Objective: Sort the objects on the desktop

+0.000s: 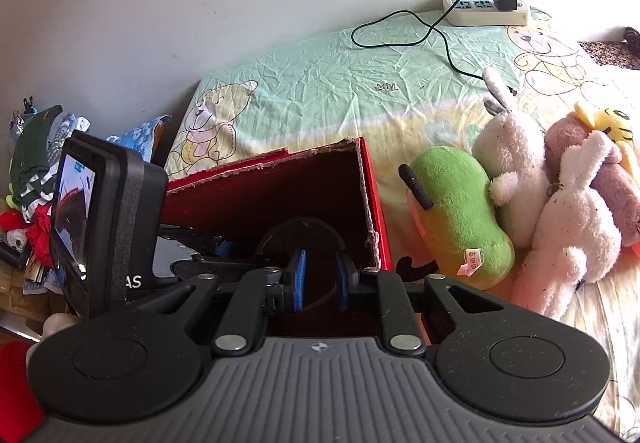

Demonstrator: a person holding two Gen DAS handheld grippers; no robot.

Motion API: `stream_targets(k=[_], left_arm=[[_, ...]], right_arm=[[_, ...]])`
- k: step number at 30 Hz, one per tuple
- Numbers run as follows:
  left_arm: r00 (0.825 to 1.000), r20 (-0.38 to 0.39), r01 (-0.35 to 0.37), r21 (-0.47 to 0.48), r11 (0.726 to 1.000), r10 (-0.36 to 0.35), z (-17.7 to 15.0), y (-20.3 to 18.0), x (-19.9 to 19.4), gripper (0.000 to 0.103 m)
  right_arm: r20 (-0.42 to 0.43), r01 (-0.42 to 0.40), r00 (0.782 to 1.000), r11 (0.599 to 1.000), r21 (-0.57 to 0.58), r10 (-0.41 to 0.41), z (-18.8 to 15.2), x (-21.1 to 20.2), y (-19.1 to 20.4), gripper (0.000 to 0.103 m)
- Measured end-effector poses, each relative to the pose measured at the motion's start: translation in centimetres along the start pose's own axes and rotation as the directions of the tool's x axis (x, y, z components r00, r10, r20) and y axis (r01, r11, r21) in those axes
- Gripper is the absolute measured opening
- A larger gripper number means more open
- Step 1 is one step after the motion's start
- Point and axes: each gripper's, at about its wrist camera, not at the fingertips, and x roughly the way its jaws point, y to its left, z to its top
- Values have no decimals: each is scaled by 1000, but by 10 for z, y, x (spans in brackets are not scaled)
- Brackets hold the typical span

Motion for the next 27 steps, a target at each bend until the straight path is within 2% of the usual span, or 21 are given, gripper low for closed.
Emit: stream_targets(k=[6,9,16,19,22,27], left_arm=[[998,-1,68,19,997,-68,0,-5,-3,33],[995,-6,97,37,995,-97,-3,-3,-4,35],[996,8,87,80,993,-88,-4,-13,-3,36],[997,25,71,79,994,-73,-7,-12,-2,40],[998,43,42,88,995,-46,-13,-13,-5,49],[997,71,10,103,995,-17,-13,-15,-9,52]], right_arm=[[28,-7,1000,1000,24,7,-2,-8,-4,17],[39,-11,999,999,34,10,-4,-11,-6,18],[41,9,999,1000,-7,-9,-10,-11,0,18],[41,25,999,999,-36,-23,-14,-11,3,18],[32,20,999,998,-51,-18,-17,-10,5,18],[35,39,999,997,-67,-37,-22,-10,8,18]])
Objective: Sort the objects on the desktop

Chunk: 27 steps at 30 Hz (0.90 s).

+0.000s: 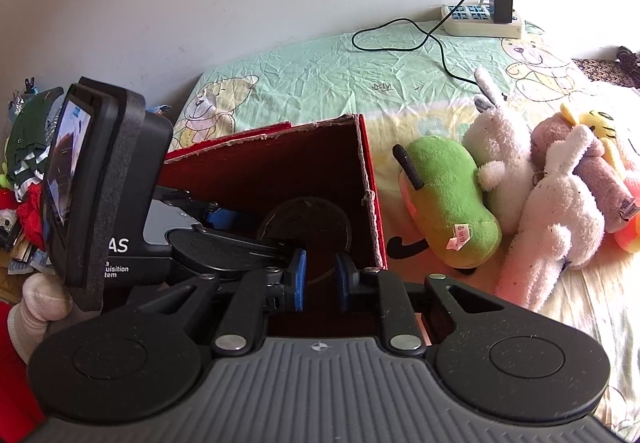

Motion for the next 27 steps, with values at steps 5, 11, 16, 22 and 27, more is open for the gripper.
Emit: stream_targets(k=[5,11,16,22,27], left_arm=[[999,33,-41,-11,999,42,7,-5,-4,54],[994,40,-99,-31,995,100,6,-7,-14,61],[988,42,-147,-27,989,148,0,-9,-24,62],[986,27,-165,-59,984,167,-2,-8,-21,66],[987,39,-151,-104,983,155,-2,4,-23,67]], right_arm=[[-1,10,1000,1000,1,-10,-2,0,-1,18],[-4,18,1000,1000,-8,-18,-5,2,1,18],[-14,9,1000,1000,-15,-9,-7,4,2,19],[-5,-5,1000,1000,6,5,-9,4,-1,17],[21,-10,1000,1000,14,10,-12,4,-1,16]])
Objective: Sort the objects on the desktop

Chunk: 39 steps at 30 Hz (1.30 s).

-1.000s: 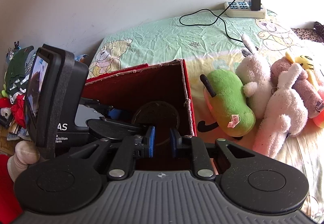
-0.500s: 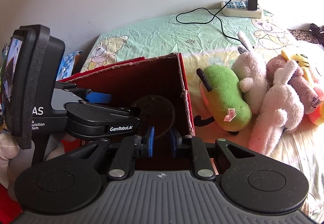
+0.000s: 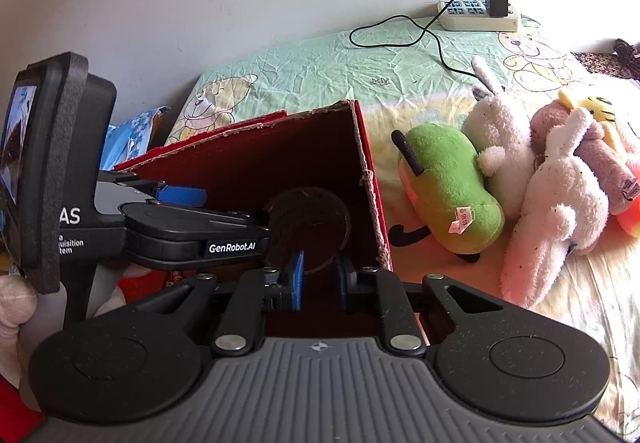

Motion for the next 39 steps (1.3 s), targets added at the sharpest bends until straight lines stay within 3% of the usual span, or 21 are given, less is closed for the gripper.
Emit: stream_targets(k=[9,23,33,39], left_arm=[[998,45,-35,37,999,33,-2,-8,-4,76],[998,55,-35,29,999,33,-2,-8,-4,85],[996,60,-63,12,998,63,-2,-6,-5,88],[990,55,-126,-25,992,127,2,0,-14,81]], right_arm=[[62,15,998,999,-36,-12,-7,-3,3,15],[134,61,990,992,-114,-45,-18,-5,9,15],[112,17,994,991,-130,-2,-15,-5,5,15],[86,2,996,989,-147,10,-11,-10,5,17]])
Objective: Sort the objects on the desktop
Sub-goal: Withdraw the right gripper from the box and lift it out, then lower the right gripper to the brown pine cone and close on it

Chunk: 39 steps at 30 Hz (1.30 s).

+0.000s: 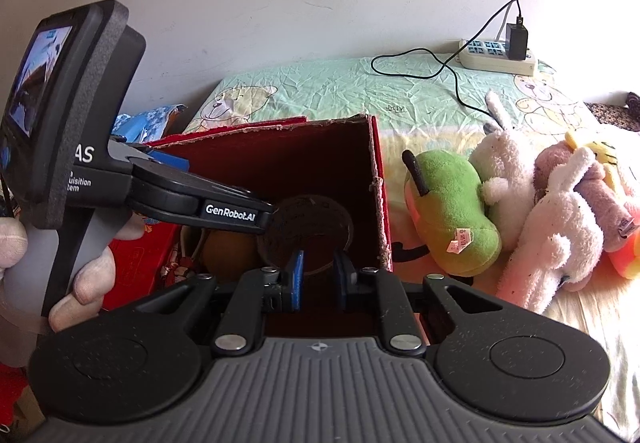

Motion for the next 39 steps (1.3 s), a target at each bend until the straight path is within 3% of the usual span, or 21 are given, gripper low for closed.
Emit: stream_targets(k=[8,13,19,23,28,34,39], left_arm=[[998,4,-67,-74,995,68,-4,11,-45,85],[997,0,-72,-141,987,73,-15,12,-80,87],[986,16,-161,-167,973,166,-36,9,-113,90],[984,14,-172,-223,960,180,-53,16,-132,90],[981,6,-181,-300,937,192,-86,25,-150,90],[991,-21,-128,-399,908,130,-138,32,-155,89],[998,-36,-70,-397,915,61,-174,16,-152,89]], right_arm=[[61,-45,997,999,23,44,-1,-30,-9,20],[62,-87,994,996,33,85,-3,-41,-12,22],[63,-154,986,988,14,153,-7,-55,-5,22],[55,-206,977,979,-6,206,-11,-60,-1,23],[22,-304,952,952,-37,305,-22,-64,5,23],[-69,-428,903,897,-110,423,-43,-62,16,26],[-154,-470,881,865,-176,447,-65,-54,26,29]])
